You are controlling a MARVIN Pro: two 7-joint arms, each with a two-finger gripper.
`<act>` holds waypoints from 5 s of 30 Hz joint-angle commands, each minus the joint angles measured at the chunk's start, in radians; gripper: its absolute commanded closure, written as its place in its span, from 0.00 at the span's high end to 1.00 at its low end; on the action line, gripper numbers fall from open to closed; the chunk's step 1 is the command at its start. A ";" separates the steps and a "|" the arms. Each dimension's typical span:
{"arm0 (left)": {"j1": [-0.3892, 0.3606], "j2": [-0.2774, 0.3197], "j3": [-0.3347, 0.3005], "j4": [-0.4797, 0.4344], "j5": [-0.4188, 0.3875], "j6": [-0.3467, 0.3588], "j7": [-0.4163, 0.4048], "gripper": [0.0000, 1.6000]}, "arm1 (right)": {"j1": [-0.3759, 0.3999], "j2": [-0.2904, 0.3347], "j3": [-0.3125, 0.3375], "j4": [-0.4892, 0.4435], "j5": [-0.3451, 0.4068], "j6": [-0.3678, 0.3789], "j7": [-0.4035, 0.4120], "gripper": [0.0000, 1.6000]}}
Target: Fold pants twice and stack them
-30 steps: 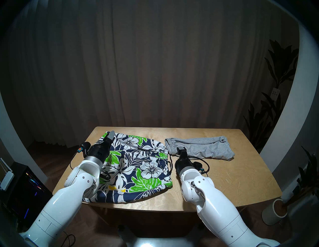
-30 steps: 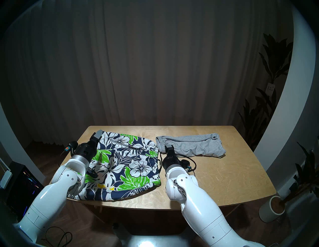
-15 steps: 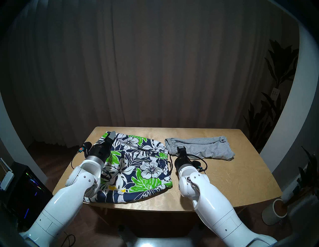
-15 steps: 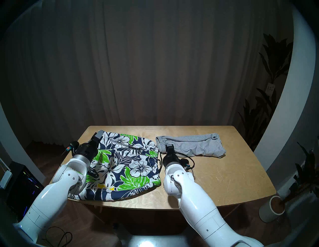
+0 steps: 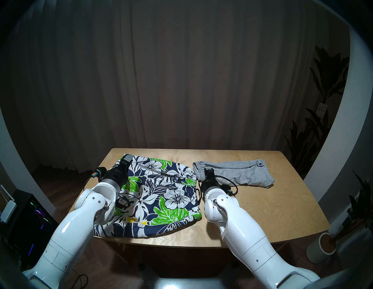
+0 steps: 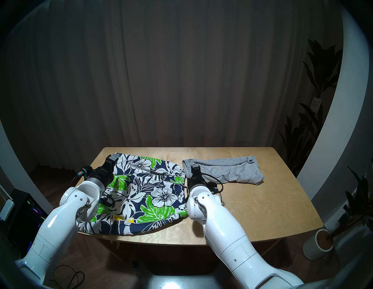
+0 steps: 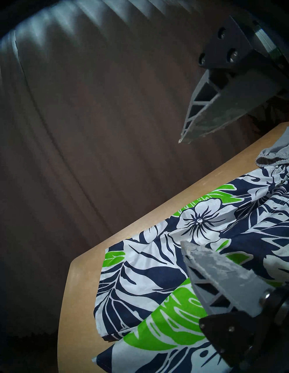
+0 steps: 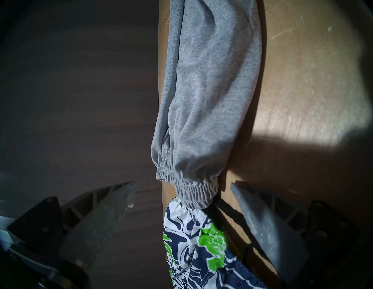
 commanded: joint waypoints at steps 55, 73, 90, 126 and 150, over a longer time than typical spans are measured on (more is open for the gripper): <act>-0.115 -0.025 0.028 0.075 0.045 0.038 -0.001 1.00 | 0.093 -0.124 0.040 0.211 0.090 -0.118 0.078 0.00; -0.128 -0.042 0.040 0.073 0.046 0.056 -0.025 1.00 | -0.074 -0.108 0.010 -0.051 0.163 -0.193 0.154 0.00; -0.122 -0.063 0.062 0.034 0.054 0.083 -0.042 1.00 | -0.154 -0.049 -0.059 -0.262 0.332 -0.362 0.305 0.00; -0.083 -0.067 0.063 -0.031 0.069 0.075 -0.036 1.00 | -0.121 -0.047 -0.093 -0.425 1.005 -0.567 0.663 0.00; -0.207 -0.137 0.189 0.004 0.121 0.097 0.010 1.00 | -0.137 -0.122 0.161 -0.493 1.087 -0.521 0.844 0.00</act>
